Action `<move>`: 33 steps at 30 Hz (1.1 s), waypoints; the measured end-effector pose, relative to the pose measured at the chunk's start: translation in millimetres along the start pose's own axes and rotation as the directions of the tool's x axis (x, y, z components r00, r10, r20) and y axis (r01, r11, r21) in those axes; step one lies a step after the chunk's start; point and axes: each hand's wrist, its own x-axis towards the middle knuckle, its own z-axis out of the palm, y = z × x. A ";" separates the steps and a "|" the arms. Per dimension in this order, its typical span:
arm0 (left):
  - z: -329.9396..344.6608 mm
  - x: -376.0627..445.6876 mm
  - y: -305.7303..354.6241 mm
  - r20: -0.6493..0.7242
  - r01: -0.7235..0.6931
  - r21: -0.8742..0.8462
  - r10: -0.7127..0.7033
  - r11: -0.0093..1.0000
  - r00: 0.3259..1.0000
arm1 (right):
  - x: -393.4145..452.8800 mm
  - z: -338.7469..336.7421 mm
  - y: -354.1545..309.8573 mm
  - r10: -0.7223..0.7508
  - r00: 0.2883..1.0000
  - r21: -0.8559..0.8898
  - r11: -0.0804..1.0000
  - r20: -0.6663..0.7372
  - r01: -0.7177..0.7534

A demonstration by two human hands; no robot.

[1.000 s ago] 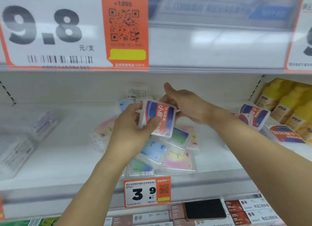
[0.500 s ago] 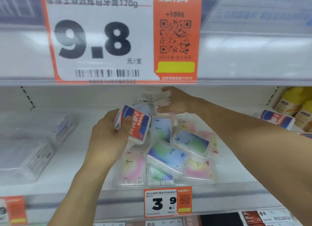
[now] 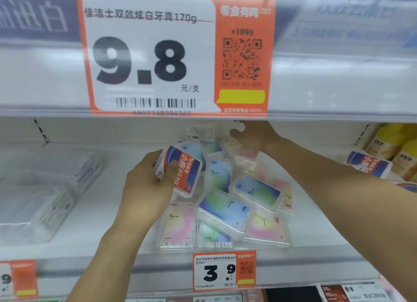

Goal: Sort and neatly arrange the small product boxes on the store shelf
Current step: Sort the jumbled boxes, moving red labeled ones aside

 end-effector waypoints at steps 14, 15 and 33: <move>-8.2 8.4 -5.5 0.006 0.059 -0.140 -0.059 0.988 0.998 | -7.8 19.8 -80.3 -0.236 0.870 -0.055 0.956 0.434 0.287; -8.9 7.7 -5.5 0.004 0.056 -0.141 -0.056 0.988 0.998 | -4.3 15.0 -78.7 -0.238 0.894 -0.038 0.961 0.380 0.273; -19.6 4.1 13.4 -0.154 0.008 -0.377 -0.071 0.926 0.986 | -57.1 -27.2 -49.5 0.003 0.998 0.637 0.770 -0.055 0.033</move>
